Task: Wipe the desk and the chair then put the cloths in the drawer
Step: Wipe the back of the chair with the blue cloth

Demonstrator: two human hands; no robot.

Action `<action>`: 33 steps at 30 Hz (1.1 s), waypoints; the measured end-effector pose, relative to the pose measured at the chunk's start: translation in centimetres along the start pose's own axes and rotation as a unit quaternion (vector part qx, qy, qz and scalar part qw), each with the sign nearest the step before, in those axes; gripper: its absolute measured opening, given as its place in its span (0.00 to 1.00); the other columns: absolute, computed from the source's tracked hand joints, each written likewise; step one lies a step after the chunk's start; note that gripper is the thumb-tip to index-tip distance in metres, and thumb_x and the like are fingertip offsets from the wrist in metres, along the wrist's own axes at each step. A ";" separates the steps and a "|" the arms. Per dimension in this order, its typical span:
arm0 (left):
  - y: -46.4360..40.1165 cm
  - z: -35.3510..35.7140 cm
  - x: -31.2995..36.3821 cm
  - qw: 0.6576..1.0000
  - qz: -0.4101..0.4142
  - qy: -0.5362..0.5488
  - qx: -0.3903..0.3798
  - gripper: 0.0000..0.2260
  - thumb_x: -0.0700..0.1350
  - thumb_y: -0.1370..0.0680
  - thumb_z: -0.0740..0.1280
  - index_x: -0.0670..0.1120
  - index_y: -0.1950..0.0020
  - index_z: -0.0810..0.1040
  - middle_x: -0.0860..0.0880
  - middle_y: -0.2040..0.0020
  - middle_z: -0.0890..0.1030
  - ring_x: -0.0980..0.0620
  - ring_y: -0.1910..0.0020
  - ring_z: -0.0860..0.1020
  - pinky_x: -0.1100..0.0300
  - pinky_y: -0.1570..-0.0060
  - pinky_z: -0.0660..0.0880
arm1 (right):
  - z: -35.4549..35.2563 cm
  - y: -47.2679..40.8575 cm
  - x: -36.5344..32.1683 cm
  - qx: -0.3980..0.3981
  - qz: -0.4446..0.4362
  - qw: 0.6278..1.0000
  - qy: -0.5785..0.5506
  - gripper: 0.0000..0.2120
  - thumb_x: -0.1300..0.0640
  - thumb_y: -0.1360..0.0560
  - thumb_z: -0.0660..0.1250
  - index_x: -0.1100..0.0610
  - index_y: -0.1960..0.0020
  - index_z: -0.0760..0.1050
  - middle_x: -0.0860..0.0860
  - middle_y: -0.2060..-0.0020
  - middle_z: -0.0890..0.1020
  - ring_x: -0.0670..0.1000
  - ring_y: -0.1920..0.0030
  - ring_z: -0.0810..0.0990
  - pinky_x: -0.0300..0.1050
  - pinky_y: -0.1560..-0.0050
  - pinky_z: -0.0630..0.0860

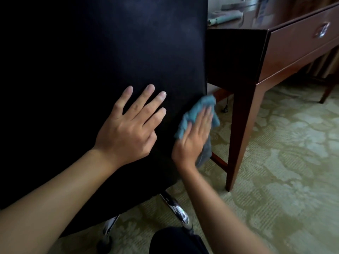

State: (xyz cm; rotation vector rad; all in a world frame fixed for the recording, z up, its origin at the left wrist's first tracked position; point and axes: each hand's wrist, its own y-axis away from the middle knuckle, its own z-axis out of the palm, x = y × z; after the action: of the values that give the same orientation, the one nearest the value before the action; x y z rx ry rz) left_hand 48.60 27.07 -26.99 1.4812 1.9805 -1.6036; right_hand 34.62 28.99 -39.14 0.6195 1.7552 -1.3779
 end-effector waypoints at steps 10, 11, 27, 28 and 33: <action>-0.3 0.0 0.1 1.000 -0.002 0.014 0.000 0.17 0.41 0.25 0.65 0.43 0.38 0.81 0.44 0.27 0.72 0.42 0.25 0.67 0.40 0.25 0.59 | -1.0 -4.6 -1.1 -0.029 0.007 0.999 -0.034 0.25 0.54 0.17 0.47 0.55 0.20 0.50 0.49 0.21 0.52 0.48 0.21 0.48 0.49 0.21 0.47; -0.3 0.0 0.1 1.000 -0.002 0.015 0.001 0.17 0.41 0.25 0.65 0.43 0.38 0.80 0.44 0.27 0.72 0.42 0.25 0.67 0.40 0.25 0.58 | -0.9 -3.5 -0.1 -0.024 0.008 0.999 -0.037 0.25 0.53 0.16 0.47 0.55 0.21 0.51 0.49 0.21 0.53 0.47 0.21 0.49 0.50 0.21 0.48; -0.5 0.0 0.4 1.000 -0.012 0.019 -0.002 0.16 0.41 0.25 0.64 0.43 0.38 0.81 0.44 0.27 0.72 0.43 0.25 0.67 0.39 0.25 0.59 | -1.1 7.6 5.7 -0.065 0.177 0.981 -0.039 0.25 0.45 0.18 0.44 0.43 0.23 0.41 0.36 0.23 0.40 0.42 0.22 0.37 0.51 0.21 0.43; -0.5 0.0 0.4 1.000 -0.013 0.018 -0.001 0.16 0.41 0.25 0.64 0.43 0.38 0.81 0.44 0.27 0.72 0.43 0.25 0.67 0.40 0.25 0.58 | -1.1 10.2 5.6 -0.086 0.193 0.976 -0.044 0.26 0.45 0.19 0.44 0.42 0.24 0.39 0.35 0.24 0.38 0.42 0.23 0.36 0.52 0.21 0.44; -0.5 -0.1 0.3 0.999 -0.019 0.036 0.000 0.16 0.40 0.26 0.64 0.42 0.39 0.81 0.44 0.28 0.73 0.42 0.25 0.67 0.39 0.26 0.59 | -1.5 12.8 5.0 -0.145 0.017 0.989 -0.001 0.26 0.47 0.16 0.45 0.43 0.20 0.39 0.46 0.20 0.41 0.57 0.21 0.39 0.56 0.22 0.45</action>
State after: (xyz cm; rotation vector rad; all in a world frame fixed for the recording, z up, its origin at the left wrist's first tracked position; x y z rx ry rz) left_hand 48.09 27.40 -26.82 1.5326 2.0577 -1.5870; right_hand 41.35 33.58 -50.36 0.4842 1.8893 -1.0720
